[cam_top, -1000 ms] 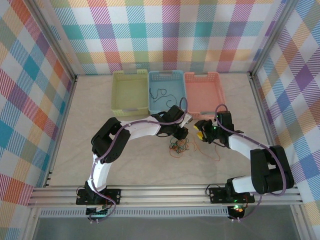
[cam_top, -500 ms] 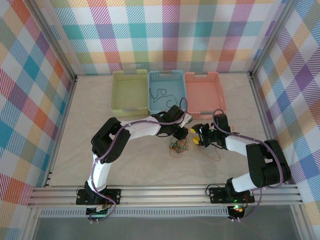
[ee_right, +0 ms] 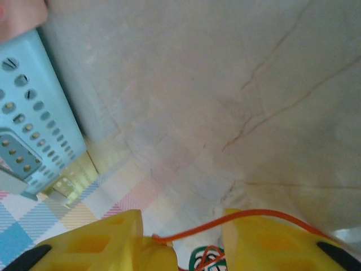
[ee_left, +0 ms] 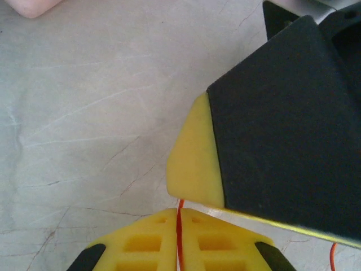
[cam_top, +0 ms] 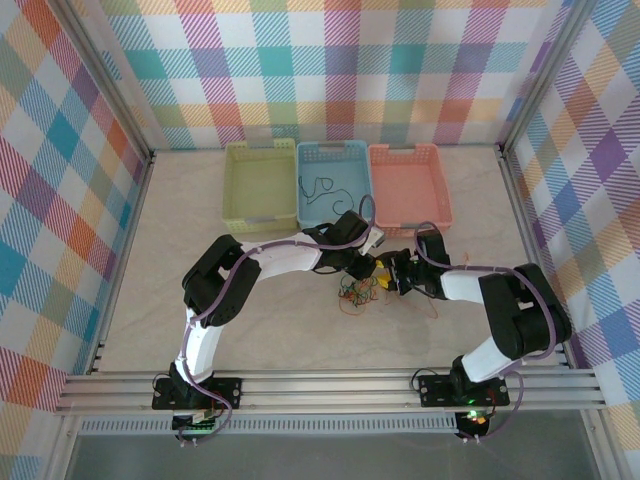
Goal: Untangle the cables
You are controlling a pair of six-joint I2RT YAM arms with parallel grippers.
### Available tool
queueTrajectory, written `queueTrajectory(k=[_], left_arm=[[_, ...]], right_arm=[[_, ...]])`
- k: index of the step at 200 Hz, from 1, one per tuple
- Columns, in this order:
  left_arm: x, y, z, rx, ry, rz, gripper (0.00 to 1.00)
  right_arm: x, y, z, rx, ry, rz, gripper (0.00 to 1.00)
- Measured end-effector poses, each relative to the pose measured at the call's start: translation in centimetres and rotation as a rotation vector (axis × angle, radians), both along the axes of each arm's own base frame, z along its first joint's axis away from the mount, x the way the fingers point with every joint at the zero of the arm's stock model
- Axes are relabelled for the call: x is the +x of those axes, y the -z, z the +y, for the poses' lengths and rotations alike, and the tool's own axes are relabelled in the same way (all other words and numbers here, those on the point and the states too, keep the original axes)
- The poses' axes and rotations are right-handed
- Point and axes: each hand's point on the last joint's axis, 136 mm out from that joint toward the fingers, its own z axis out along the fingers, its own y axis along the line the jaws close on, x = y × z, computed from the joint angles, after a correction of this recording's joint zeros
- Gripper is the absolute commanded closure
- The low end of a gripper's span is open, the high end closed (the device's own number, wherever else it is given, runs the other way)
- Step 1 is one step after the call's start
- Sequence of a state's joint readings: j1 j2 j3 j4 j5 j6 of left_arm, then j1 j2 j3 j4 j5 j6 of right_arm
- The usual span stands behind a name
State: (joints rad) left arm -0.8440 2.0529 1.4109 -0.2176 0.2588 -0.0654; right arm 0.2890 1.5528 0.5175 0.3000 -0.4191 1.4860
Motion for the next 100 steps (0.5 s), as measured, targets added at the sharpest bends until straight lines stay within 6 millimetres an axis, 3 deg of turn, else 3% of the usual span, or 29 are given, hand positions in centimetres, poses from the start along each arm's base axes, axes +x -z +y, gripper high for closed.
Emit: queueTrajectory(k=[63, 100], left_arm=[[0.0, 0.0, 0.0, 0.000, 0.002, -0.001, 0.90], [-0.1, -0.3, -0.5, -0.013, 0.010, -0.013, 0.90]], right_arm=[[1.0, 0.4, -1.2, -0.065, 0.054, -0.038, 1.00], [1.3, -1.8, -2.0, -0.106, 0.053, -0.124, 1.00]])
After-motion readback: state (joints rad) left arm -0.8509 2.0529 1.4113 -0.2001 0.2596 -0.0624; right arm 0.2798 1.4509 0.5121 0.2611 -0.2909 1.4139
